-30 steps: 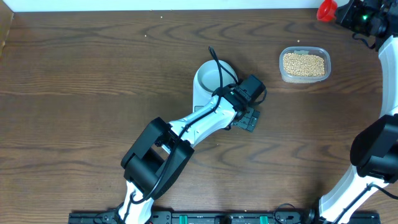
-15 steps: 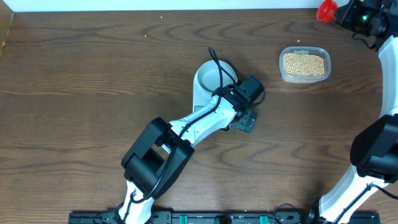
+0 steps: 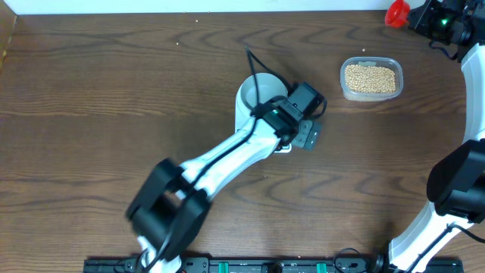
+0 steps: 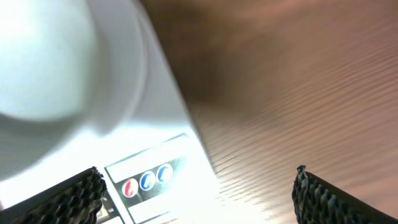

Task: Scoop item into bowl and weigh 50g on scale
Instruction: 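Lift the left gripper back from the scale to hover above it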

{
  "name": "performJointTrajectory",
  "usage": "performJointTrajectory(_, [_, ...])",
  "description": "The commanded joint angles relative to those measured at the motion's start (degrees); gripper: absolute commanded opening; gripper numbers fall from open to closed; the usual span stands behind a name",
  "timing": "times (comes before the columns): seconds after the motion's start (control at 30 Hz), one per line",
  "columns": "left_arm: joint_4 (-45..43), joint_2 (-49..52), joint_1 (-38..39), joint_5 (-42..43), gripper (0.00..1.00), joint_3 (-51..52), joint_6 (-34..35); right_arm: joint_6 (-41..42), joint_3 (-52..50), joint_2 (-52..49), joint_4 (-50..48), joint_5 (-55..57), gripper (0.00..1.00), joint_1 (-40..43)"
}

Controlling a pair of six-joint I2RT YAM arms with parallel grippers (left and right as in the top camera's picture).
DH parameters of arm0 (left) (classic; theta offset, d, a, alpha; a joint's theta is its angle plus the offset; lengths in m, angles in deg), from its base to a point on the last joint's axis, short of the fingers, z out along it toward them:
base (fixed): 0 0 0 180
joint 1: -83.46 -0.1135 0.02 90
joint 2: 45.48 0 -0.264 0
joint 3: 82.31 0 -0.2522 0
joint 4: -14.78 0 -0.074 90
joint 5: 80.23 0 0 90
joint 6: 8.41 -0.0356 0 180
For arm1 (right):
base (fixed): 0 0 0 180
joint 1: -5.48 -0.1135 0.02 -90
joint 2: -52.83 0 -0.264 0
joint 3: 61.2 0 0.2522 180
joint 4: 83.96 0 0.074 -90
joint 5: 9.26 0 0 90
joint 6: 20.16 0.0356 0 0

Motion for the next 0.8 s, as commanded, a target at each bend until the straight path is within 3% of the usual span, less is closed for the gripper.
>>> performJointTrajectory(0.0, [-0.9,-6.9,-0.2,-0.3,0.98,-1.5,-0.8,-0.7,1.1,0.0,0.0,-1.8,0.01,0.3])
performJointTrajectory(0.2, [-0.8,-8.7,-1.0,-0.6,0.98,-1.5,-0.8,-0.7,1.1,0.0,0.0,-2.2,0.01,0.3])
performJointTrajectory(0.4, [4.2,-13.1,-7.8,-0.6,0.98,-1.5,-0.9,-0.8,1.1,0.0,-0.1,-2.2,0.01,0.3])
performJointTrajectory(0.6, [15.7,-20.4,-14.8,-0.5,0.98,-1.5,-15.4,-0.7,1.1,0.0,-0.7,-2.1,0.01,0.3])
performJointTrajectory(0.77, [16.3,-25.6,-15.3,2.5,0.98,-1.5,-16.7,-0.7,1.1,0.0,-0.6,-2.1,0.01,0.1])
